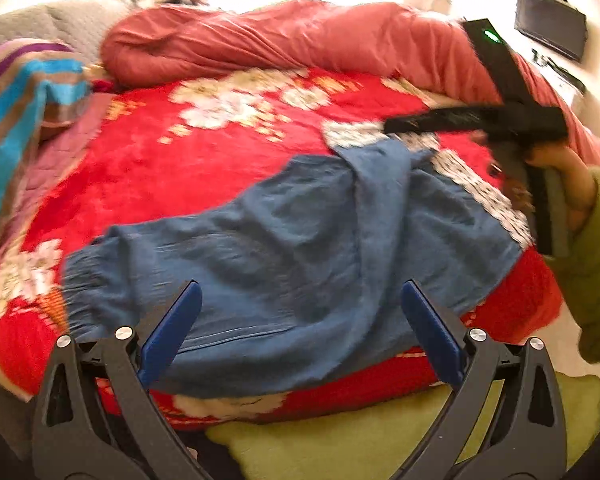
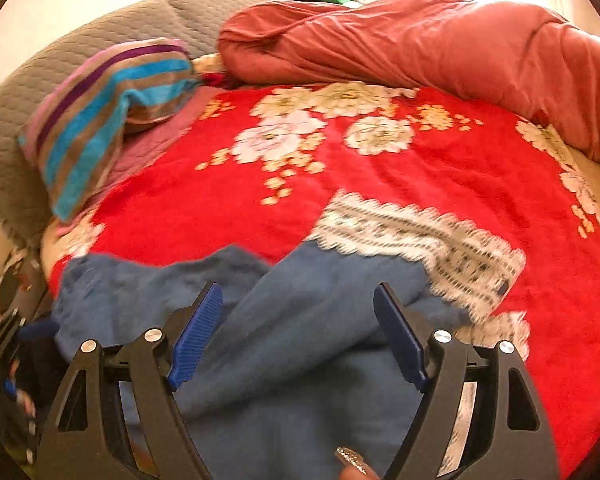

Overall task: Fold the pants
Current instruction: 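Grasp the white lace hem with the right tool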

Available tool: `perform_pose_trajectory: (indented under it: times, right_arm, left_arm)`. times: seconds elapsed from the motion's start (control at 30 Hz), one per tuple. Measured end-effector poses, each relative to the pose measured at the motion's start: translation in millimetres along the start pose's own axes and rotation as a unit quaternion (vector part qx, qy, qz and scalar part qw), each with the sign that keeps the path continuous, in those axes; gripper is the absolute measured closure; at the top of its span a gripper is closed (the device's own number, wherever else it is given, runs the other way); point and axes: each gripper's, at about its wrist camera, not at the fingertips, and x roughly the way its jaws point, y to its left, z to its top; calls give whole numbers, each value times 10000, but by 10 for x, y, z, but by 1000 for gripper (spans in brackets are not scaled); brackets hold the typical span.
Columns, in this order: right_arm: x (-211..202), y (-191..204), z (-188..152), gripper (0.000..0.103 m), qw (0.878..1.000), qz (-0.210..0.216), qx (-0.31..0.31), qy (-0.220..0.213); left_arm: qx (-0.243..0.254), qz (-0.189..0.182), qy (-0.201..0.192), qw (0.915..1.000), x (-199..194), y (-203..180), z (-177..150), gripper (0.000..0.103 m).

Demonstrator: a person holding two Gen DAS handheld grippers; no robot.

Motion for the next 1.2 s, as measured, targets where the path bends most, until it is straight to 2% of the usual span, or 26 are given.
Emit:
perform_pose_trajectory:
  times: [0.1,0.2,0.27,0.3,0.4,0.47,0.6,0.67,0.77,0.9,0.93,1.0,1.03,1.1,1.13,1.2]
  right_arm:
    - [139,-62,111,26,10000,-49,51,52]
    - [299,-115,234,26,9999,-125,48,108]
    - [411,-133,302,26,9996,-189,29,190]
    - [476,-146,337,26,9994,-251,41,251]
    - [651,-165,424,26,9985,-329,90,421]
    - [753,-169,479,26,9980,-351,113,515]
    - [933,-133,592,26,9971,-447,72,618]
    - [1049,-121,639,26,9961,-559,38,688]
    - [1220,-144,679,26,9940,-729,99,814]
    - [1419,-225,672,27,9908,-899,200,988]
    - [1444,-248,660,30,9903,-928,204,1010]
    - [1438,-304,646,53,9899,-1028,179,964]
    - [1412,-330,645,57,9906,-990,200,924]
    - [1312,-387,651,82,9929,-826,292,804]
    - [1225,-411,648,89,9942,-757,300,697]
    - [1066,-443,648,92,9953,-749,334,512]
  left_arm:
    - [-78,-387,338,9986,200,-45,101,10]
    - [-275,-903,528,9941,357,-17,198,10]
    - [-322,-1068,591,9920,441,-12,268,10]
    - [-259,-1021,634,9924,484,-32,299,10]
    - [-2,-538,739,9958,637,-131,394,10]
    - [87,-572,771,9953,724,-180,415,10]
    - [-213,-624,1045,9923,940,-169,341,10]
    - [-388,-641,1049,9917,997,-142,273,10]
    - [-319,-619,980,9928,978,-152,233,11]
    - [-277,-648,890,9935,913,-157,197,26]
    - [-269,-696,848,9936,888,-158,191,31]
    - [-274,-777,797,9934,852,-163,195,33]
    - [-272,-808,766,9934,827,-168,192,33]
    - [-245,-840,703,9937,794,-184,202,33]
    - [-226,-859,663,9938,771,-196,206,33]
    - [-193,-877,589,9942,746,-208,214,32]
